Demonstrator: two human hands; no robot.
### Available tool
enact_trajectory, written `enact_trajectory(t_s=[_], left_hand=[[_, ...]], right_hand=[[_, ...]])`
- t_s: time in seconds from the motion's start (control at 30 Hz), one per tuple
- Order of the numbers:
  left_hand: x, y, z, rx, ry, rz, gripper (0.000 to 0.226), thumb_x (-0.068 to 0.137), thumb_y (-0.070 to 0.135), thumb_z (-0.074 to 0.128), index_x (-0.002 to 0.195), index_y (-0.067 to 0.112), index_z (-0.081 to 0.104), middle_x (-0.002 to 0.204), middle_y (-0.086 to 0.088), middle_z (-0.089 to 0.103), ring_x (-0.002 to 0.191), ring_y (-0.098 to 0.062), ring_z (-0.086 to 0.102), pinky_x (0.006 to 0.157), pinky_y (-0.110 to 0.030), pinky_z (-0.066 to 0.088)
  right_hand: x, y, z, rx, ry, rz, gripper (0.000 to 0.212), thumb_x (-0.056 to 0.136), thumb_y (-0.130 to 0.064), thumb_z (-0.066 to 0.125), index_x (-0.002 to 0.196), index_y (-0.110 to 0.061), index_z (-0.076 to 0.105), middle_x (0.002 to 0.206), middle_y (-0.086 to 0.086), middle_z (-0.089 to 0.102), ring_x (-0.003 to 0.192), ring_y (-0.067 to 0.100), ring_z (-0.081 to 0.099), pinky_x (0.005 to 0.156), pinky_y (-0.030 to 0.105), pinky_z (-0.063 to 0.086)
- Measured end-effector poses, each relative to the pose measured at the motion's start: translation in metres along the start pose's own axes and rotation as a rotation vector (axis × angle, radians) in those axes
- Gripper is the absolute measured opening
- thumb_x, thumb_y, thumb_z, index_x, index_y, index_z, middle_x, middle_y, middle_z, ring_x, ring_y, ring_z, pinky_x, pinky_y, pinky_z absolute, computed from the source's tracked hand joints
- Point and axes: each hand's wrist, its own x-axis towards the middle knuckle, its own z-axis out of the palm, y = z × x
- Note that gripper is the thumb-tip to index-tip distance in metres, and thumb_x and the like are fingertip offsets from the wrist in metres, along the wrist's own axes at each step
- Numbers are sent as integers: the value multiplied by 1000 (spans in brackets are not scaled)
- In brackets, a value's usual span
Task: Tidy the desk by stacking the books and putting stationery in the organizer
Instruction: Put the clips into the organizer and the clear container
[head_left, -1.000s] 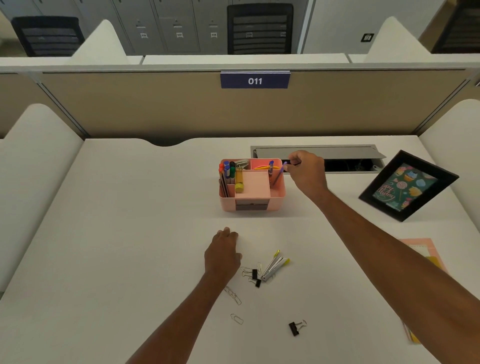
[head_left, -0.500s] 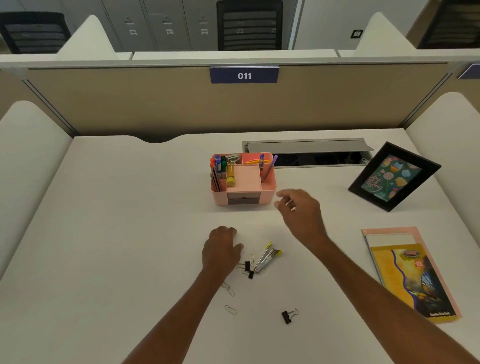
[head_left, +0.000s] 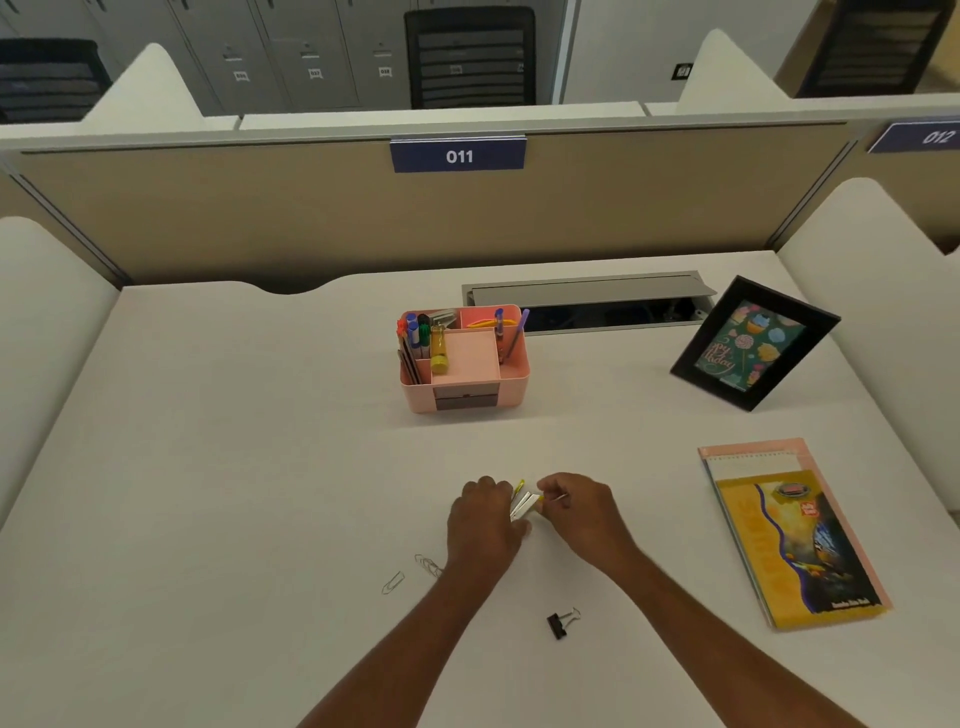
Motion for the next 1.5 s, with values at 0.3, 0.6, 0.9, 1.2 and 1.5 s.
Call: enact_trajectory(t_s=[0.3, 0.6, 0.9, 1.2, 1.5], left_hand=[[-1, 7, 4, -105, 102, -15, 15, 94, 28, 60, 105, 20, 67, 100, 0, 59, 96, -23, 59, 72, -34, 49], [4, 24, -24, -323, 334, 51, 25, 94, 33, 69, 118, 25, 67, 106, 6, 64, 98, -16, 58, 79, -32, 54], [19, 41, -58, -445, 581, 116, 34, 89, 25, 83, 119, 14, 70, 113, -4, 74, 101, -21, 66, 90, -36, 58], [39, 40, -83, -411, 567, 24, 46, 94, 35, 76, 135, 20, 64, 132, -1, 69, 118, -20, 64, 98, -42, 59], [51, 21, -83, -67, 206, -77, 76, 102, 38, 62, 165, 23, 21, 174, 4, 14, 150, -27, 39, 113, -47, 46]], right_hand=[[3, -5, -7, 141, 23, 105, 20, 88, -18, 80, 108, -18, 80, 97, -8, 75, 91, 6, 70, 84, 17, 54], [16, -52, -54, 496, -22, 110, 12, 89, -8, 81, 98, -14, 82, 88, 5, 80, 84, 25, 78, 84, 42, 65], [44, -112, -96, 251, -108, -55, 18, 91, -15, 80, 108, -18, 79, 85, -4, 79, 78, 16, 77, 68, 24, 63], [71, -158, -105, -133, -72, -265, 16, 94, -17, 76, 109, -21, 77, 95, -5, 74, 77, 10, 70, 65, 18, 57], [120, -167, -104, -354, 7, -378, 12, 99, -15, 68, 103, -20, 78, 110, -3, 76, 99, 17, 69, 72, 25, 59]])
